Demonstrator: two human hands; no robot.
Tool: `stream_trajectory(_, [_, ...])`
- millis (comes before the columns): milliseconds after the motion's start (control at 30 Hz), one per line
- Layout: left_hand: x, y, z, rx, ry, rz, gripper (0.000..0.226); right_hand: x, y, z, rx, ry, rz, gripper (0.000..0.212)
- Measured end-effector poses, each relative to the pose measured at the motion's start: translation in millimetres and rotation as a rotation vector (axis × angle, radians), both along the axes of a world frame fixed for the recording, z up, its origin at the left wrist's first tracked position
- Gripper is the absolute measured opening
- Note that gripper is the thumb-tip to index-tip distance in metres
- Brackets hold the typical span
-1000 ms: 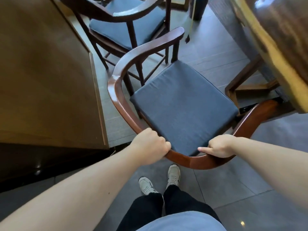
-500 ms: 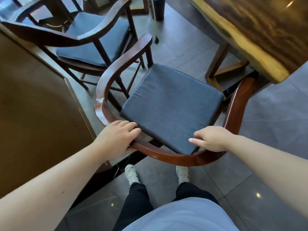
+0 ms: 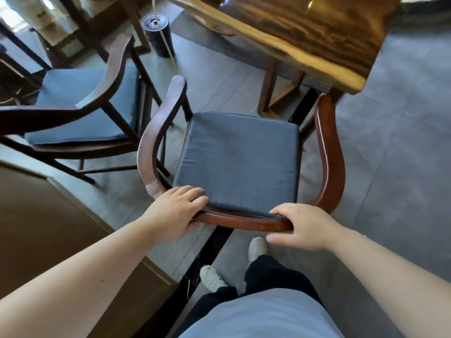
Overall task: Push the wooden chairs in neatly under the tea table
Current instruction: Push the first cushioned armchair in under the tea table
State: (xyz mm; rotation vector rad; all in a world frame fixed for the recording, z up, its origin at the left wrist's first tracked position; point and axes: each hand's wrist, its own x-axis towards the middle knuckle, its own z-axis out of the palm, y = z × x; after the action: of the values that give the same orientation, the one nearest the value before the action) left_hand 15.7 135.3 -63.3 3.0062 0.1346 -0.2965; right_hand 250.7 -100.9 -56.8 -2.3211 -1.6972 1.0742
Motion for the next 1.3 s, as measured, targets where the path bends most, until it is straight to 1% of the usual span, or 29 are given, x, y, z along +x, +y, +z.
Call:
stream_trajectory(33, [-0.3, 2.5, -2.4, -0.036, 0.006, 0.006, 0.056, -3.1, -0.9, -3.0, 0.003, -0.018, 0.032, 0.069])
stream_trajectory(100, [0.8, 9.8, -5.1, -0.088, 0.045, 0.007, 0.049, -7.3, -0.9, -11.4, 0.035, -0.028, 0.044, 0.052])
stream_trajectory(133, [2.4, 13.9, -4.7, -0.086, 0.072, -0.023, 0.04, -7.5, -0.6, -16.0, 0.06, -0.032, 0.033, 0.043])
stream_trajectory(200, [6.4, 22.1, -2.5, -0.048, 0.08, -0.141, 0.02, -7.6, -1.0, -23.1, 0.118, -0.059, 0.018, 0.036])
stream_trajectory(233, [7.9, 24.7, -2.0, -0.044, 0.081, -0.18, 0.018, -8.2, -3.1, -26.7, 0.157, -0.07, 0.003, 0.035])
stream_trajectory(333, [11.2, 35.9, -1.9, -0.044, 0.107, -0.223, 0.026, -13.9, -4.2, -35.2, 0.263, -0.087, -0.048, 0.03])
stream_trajectory(433, [11.5, 57.5, 3.7, 0.008, 0.146, -0.199, 0.015, -23.8, 16.1, -36.2, 0.293, -0.107, -0.087, 0.026])
stream_trajectory(533, [18.8, 87.3, 13.8, 0.024, 0.218, -0.097, 0.014, -33.1, 49.0, -34.4, 0.28, -0.088, -0.121, 0.03])
stream_trajectory(600, [23.9, 109.9, 17.4, 0.038, 0.23, -0.073, 0.017, -38.2, 70.2, -34.3, 0.268, -0.086, -0.144, 0.027])
stream_trajectory(667, [28.2, 133.0, 17.5, 0.066, 0.232, -0.077, 0.019, -41.9, 89.1, -36.2, 0.255, -0.098, -0.16, 0.022])
stream_trajectory(867, [44.5, 197.4, 16.7, 0.067, 0.181, -0.145, 0.021, -52.0, 139.2, -38.3, 0.275, -0.128, -0.254, 0.024])
stream_trajectory(1067, [47.0, 242.1, 3.5, 0.052, 0.112, -0.204, 0.017, -59.6, 168.7, -42.5, 0.341, -0.146, -0.261, 0.026])
stream_trajectory(1167, [50.8, 240.0, 6.0, 0.04, 0.138, -0.218, 0.015, -52.2, 170.2, -41.4, 0.31, -0.057, -0.231, 0.027])
stream_trajectory(1300, [49.4, 221.4, 8.1, -0.021, 0.099, -0.18, 0.02, -32.8, 164.5, -35.3, 0.133, 0.16, -0.222, 0.042])
